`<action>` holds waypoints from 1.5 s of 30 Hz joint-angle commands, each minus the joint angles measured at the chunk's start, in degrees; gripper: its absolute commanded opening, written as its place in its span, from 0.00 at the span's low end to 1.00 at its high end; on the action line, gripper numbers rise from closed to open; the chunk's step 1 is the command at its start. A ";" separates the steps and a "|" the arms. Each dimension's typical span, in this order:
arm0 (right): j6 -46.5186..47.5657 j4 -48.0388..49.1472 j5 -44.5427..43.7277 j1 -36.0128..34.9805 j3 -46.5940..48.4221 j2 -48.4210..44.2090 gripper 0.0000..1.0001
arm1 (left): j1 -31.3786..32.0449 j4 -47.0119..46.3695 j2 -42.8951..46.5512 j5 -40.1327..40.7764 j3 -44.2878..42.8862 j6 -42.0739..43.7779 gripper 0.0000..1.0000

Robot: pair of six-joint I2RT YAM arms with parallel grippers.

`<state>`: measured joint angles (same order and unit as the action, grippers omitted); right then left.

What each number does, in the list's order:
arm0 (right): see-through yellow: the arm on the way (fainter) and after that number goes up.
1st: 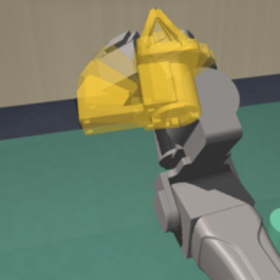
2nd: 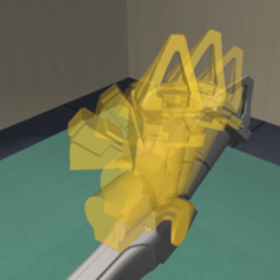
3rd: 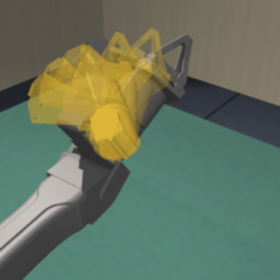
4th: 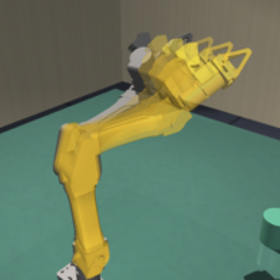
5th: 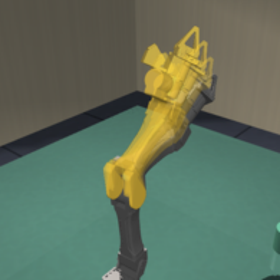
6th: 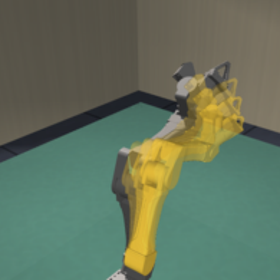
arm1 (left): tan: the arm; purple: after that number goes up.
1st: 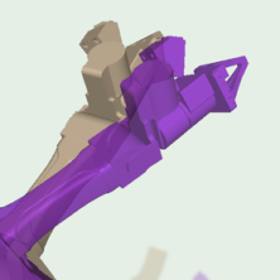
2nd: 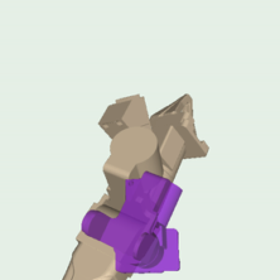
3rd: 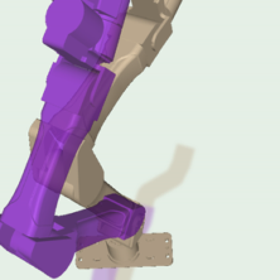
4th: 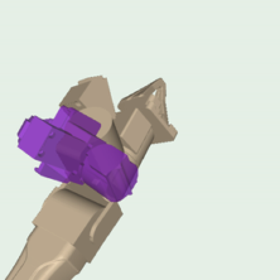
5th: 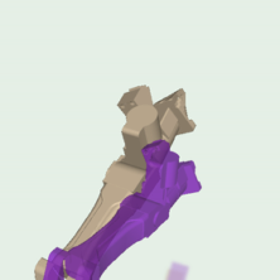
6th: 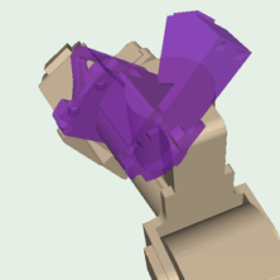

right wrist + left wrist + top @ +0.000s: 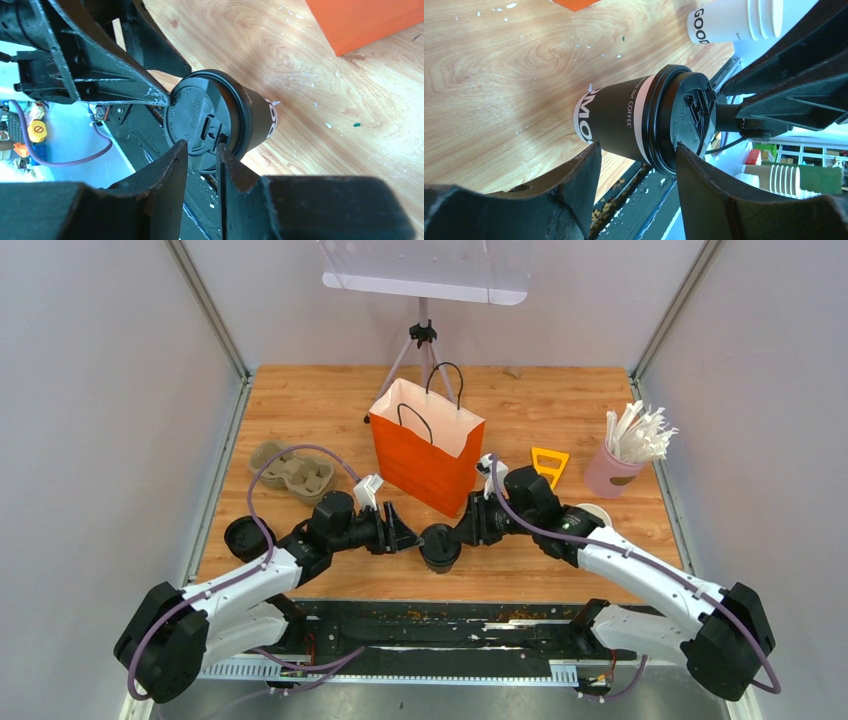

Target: Pack the takeout coffee

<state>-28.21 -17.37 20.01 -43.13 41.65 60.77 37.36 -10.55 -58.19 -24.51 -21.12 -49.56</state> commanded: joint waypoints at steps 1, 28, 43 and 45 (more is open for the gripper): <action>2.44 0.06 -1.11 0.45 2.30 1.49 0.28 | 0.35 0.65 -1.02 0.22 -0.98 2.08 0.62; 0.06 6.00 -1.56 0.67 -9.92 2.90 0.11 | 1.04 3.39 -4.07 5.12 4.88 1.53 0.46; 10.81 0.54 -0.14 0.68 2.11 2.69 0.24 | 4.66 -2.63 11.80 1.40 8.75 -13.10 0.50; 11.21 -1.01 0.21 0.68 3.93 2.93 0.27 | 4.82 -2.01 13.06 1.58 8.84 -13.22 0.54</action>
<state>-20.34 -15.49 19.62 -42.30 40.58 63.09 41.56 -12.95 -47.03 -23.75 -12.80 -60.53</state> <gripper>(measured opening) 0.247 0.513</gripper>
